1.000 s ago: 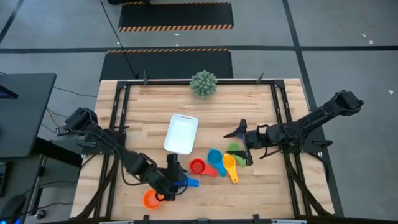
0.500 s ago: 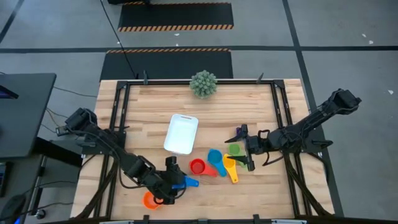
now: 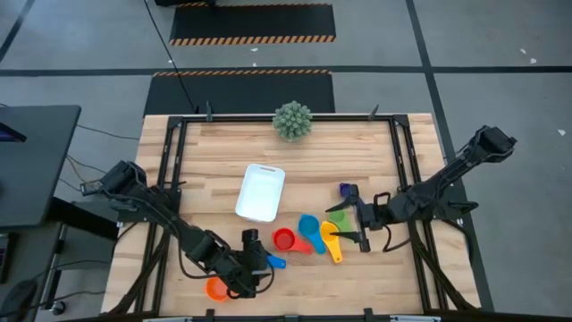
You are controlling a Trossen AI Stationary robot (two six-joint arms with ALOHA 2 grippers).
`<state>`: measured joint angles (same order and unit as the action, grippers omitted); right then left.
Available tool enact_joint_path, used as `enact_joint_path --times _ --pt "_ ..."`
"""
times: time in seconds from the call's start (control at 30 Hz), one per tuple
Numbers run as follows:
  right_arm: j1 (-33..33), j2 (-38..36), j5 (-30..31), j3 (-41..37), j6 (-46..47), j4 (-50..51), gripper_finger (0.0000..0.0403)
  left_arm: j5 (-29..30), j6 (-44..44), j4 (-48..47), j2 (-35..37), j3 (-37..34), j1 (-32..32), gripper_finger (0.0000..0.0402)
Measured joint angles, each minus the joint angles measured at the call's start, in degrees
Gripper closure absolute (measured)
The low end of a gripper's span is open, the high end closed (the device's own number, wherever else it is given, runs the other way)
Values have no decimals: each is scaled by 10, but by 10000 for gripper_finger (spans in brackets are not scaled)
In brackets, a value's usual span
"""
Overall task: Nest measuring cups in basket
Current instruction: Prepare the orange measuring cup
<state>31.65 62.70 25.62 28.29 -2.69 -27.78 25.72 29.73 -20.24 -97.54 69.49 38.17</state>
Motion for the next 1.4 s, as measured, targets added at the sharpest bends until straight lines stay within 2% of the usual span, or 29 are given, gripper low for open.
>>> enact_joint_path --times 0.2,0.43,0.7,1.23,1.4 --pt "21 0 6 0 10 28 104 -1 27 -1 0 0 -1 143" --pt "36 0 50 0 25 63 104 -2 42 0 0 0 -5 143" --pt "36 0 50 -1 72 123 104 -40 97 -4 0 -2 -5 143" --pt "36 0 50 -38 60 86 104 -41 177 -102 0 -4 -14 143" --pt "36 0 50 -38 41 69 104 -72 178 -81 0 -4 -37 143"
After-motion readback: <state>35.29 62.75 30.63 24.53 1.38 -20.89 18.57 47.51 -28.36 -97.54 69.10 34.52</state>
